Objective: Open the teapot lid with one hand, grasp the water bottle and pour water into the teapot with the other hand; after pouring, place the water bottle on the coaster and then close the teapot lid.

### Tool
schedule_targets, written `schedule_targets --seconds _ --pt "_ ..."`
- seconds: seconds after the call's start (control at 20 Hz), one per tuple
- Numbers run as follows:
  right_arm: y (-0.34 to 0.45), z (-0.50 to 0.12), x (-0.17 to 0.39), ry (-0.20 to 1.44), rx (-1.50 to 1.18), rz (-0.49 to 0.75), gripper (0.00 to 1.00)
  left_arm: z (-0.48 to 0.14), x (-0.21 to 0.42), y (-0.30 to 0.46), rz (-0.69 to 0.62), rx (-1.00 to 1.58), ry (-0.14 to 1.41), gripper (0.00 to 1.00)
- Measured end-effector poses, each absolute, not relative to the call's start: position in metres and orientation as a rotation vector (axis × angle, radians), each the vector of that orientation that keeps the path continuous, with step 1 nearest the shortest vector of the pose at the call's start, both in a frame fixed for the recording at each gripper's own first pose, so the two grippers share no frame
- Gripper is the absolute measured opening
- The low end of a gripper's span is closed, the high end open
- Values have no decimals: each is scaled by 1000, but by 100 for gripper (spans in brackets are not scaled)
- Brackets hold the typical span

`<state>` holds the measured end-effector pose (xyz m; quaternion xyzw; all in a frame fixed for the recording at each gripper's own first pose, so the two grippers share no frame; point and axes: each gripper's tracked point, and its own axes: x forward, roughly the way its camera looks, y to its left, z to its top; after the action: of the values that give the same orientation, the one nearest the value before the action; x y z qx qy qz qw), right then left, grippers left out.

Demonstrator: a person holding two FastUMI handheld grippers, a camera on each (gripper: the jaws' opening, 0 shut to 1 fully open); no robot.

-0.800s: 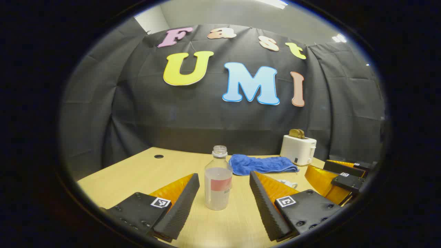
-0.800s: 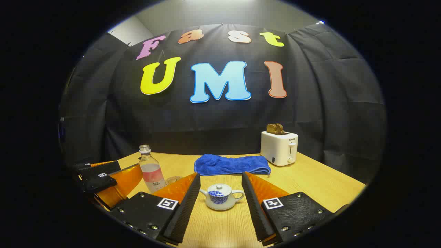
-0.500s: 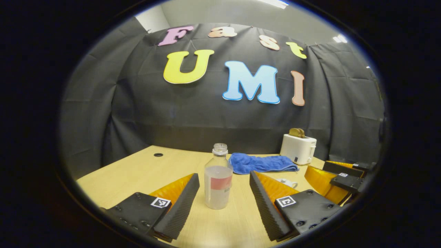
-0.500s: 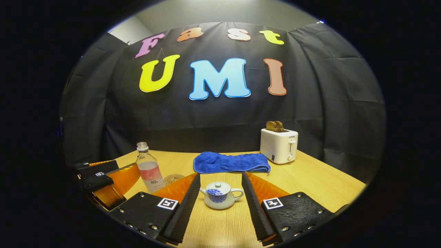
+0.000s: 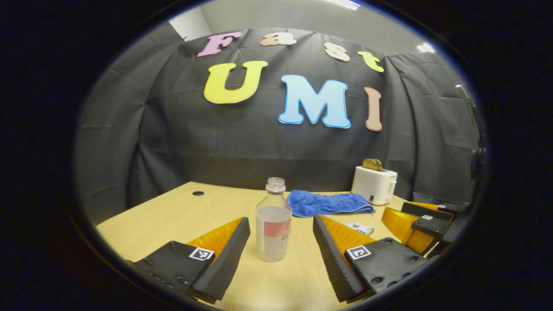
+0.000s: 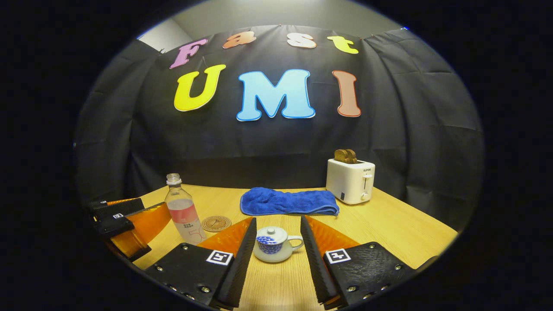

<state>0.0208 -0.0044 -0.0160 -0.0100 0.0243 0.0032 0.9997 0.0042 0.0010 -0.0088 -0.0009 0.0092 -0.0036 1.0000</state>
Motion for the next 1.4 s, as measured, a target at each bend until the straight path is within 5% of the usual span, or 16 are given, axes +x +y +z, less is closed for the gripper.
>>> schedule_targets --seconds 0.8,0.85,0.9,1.25,1.35,1.4 --pt "6 -68 92 195 -48 59 64 -27 14 13 1 -21 53 100" --pt "7 -71 95 189 -38 63 60 -27 15 13 0 -23 56 100" --pt "6 -71 96 189 -43 60 43 -28 16 13 0 -24 57 100" --pt "7 -63 91 170 -79 61 43 -29 17 13 -4 -28 62 100" --pt "2 -68 100 167 -54 55 11 -30 16 13 -2 -24 61 100" --pt "4 -69 101 174 -66 53 10 -30 16 15 -1 -22 60 100"
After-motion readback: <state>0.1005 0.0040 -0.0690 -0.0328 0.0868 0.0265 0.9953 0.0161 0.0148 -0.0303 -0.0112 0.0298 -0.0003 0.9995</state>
